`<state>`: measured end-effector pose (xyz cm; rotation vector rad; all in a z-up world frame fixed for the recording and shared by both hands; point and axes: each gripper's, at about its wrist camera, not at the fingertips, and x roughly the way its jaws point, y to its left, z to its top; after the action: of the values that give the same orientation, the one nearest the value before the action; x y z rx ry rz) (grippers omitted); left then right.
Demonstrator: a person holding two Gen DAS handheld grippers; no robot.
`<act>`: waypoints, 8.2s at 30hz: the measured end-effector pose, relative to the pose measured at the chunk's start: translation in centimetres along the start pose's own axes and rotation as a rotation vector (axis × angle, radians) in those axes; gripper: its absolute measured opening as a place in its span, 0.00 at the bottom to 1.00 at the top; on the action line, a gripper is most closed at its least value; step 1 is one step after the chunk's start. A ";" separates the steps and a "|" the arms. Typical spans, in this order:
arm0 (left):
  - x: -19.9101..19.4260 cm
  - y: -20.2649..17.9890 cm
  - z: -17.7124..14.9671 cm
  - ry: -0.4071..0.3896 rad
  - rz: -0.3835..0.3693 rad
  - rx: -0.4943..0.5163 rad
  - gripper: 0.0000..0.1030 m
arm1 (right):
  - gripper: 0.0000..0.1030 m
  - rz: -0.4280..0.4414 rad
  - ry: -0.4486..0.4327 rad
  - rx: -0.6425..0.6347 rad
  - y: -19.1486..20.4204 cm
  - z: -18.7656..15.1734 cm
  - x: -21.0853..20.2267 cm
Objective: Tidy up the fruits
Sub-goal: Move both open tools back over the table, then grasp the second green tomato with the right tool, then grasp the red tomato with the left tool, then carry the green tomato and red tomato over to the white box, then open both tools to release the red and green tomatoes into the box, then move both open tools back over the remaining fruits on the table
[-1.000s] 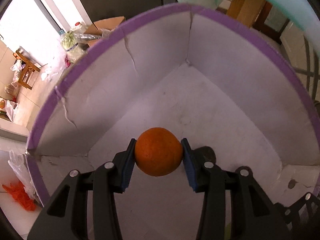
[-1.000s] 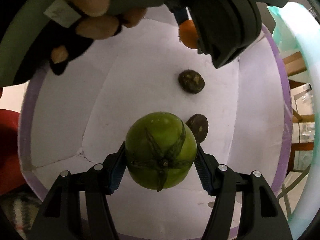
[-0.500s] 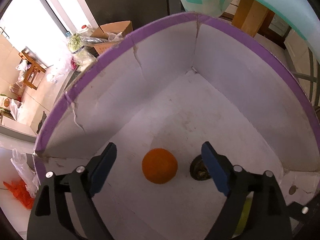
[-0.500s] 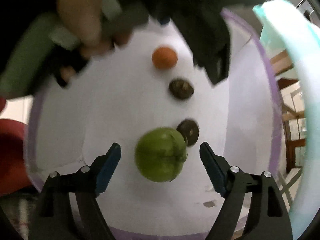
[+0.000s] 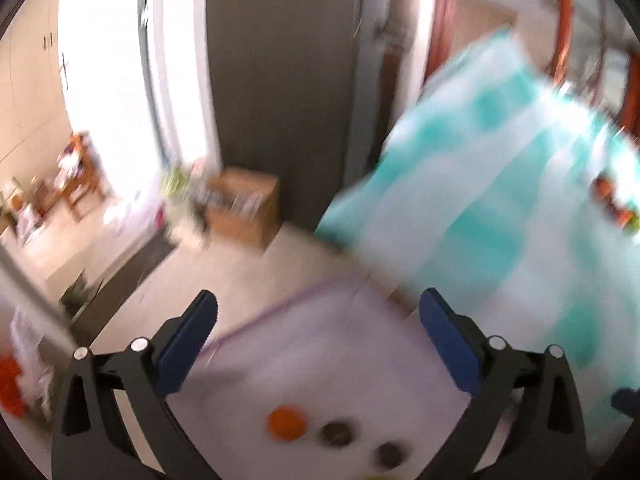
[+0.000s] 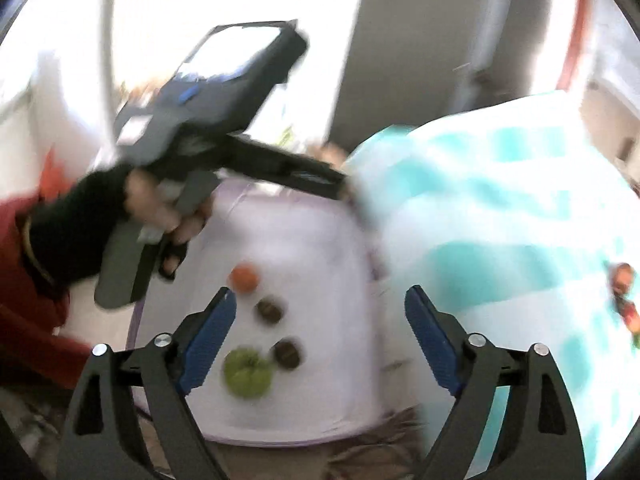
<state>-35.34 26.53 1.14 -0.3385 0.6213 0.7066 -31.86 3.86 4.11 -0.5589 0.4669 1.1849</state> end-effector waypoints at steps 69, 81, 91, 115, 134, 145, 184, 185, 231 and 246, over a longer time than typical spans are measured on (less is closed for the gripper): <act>7.5 -55.0 4.5 0.006 -0.662 0.810 0.86 | 0.61 -0.737 -0.312 1.421 -46.8 -20.7 -9.3; 14.2 -62.1 5.8 0.170 -0.669 1.201 0.79 | 0.61 -0.732 -0.298 1.399 -47.3 -20.5 -9.1; 13.7 -57.9 6.4 0.124 -0.655 1.182 0.32 | 0.61 -0.745 -0.296 1.383 -47.3 -20.2 -8.8; 7.7 -51.7 0.1 0.208 -0.776 0.976 0.54 | 0.61 -0.782 -0.285 1.323 -46.9 -19.4 -8.6; 5.4 -50.3 -0.3 0.203 -0.754 0.799 0.34 | 0.61 -0.611 -0.332 1.405 -42.0 -21.2 -10.9; -2.5 -32.0 -1.4 0.038 -0.713 0.546 0.34 | 0.61 -0.550 -0.226 1.149 -30.8 -17.6 -11.7; 16.7 0.6 -10.2 0.650 -0.126 0.261 0.36 | 0.61 0.209 0.660 0.037 8.8 -6.8 21.5; 16.8 0.6 -10.3 0.651 -0.116 0.263 0.36 | 0.61 0.204 0.661 0.040 8.8 -6.8 21.5; 5.4 -41.9 2.9 0.056 -0.441 0.395 0.98 | 0.84 -0.633 0.132 0.887 -36.5 -16.3 -6.8; 10.2 -46.8 4.5 0.147 -0.439 0.373 0.98 | 0.84 -0.597 0.258 0.824 -50.9 -12.8 2.6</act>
<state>4.91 0.23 2.01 -0.1700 0.7713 0.1388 16.57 -16.12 0.76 -0.1020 0.8753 0.2847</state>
